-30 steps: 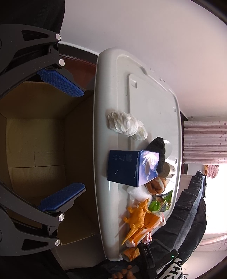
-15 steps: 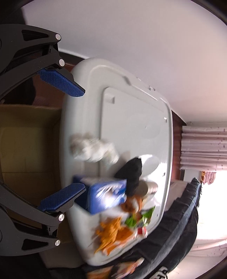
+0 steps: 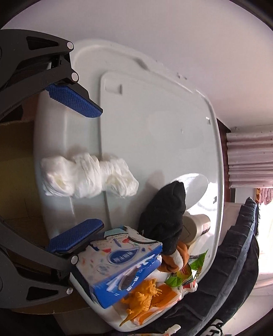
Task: Collect trash
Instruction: 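Grasp the orange juice pouch with the right tool while the left tool grasps the white tissue wad, then lower both held items into the cardboard box and open both tools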
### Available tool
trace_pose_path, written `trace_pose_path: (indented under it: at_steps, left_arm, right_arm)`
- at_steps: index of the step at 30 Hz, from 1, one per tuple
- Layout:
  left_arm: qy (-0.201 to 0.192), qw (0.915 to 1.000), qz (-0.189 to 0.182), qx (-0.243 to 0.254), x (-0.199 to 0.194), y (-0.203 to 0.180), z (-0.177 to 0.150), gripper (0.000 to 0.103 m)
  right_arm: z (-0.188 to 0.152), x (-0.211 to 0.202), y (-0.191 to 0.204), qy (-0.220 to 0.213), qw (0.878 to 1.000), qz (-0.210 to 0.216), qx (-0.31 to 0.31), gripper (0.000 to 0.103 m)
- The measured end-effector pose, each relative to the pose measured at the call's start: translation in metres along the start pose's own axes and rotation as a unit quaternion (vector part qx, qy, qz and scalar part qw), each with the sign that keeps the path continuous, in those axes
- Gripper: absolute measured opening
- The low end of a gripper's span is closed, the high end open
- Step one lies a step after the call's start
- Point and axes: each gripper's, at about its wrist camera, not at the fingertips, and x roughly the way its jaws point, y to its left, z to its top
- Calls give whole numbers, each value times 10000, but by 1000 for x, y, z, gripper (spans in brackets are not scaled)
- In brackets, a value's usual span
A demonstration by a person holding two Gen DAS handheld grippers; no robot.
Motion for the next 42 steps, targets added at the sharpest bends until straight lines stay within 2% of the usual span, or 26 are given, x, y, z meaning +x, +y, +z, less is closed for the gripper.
trace_pose_path:
  at_steps: [1,2,3,4,6,12,17,24,28,32,35,42]
  left_arm:
    - [-5,10000,-60,28,3,-2,-1,73]
    - [-84,9999,30,96,3,-5,-3,72]
    - [-231,9993,103,261,-1,-11,-6,54]
    - [-277,9987,201,366,-1,-14,-7,43]
    - [-316,9985,155,424,-5,-17,-9,35]
    - [-379,9993,23,-52,-23,-4,-15,33]
    - [-523,9979,10,-384,-60,-1,-17,33]
    - [-621,9965,190,-527,-114,-6,-44,33]
    - [-534,9974,-27,-491,-136,-22,-71,33]
    - [-140,9989,-304,-338,-128,-43,-95,33]
    - [159,9995,-232,-109,-107,-55,-107,33]
    - [827,9962,-216,-171,-58,-55,-125,33]
  right_arm:
    - [-1,0,0,2,10000,-35,-12,34]
    - [-2,1,1,5,10000,-63,-25,34]
    - [-1,2,1,8,10000,-75,-28,34]
    - [-1,3,1,10,10000,-85,-29,34]
    - [-1,5,2,17,9999,-126,-49,34]
    - [-2,4,11,-86,9996,-111,-227,34]
    - [-9,-9,21,-225,9992,49,-338,34]
    - [-42,-47,43,-264,9989,273,-278,34]
    - [-71,-66,65,-34,9977,624,-278,34]
    - [-96,-58,81,437,9950,844,-307,34]
    - [-109,-38,84,785,9940,679,-347,34]
    - [-126,1,71,1350,9897,465,-132,34]
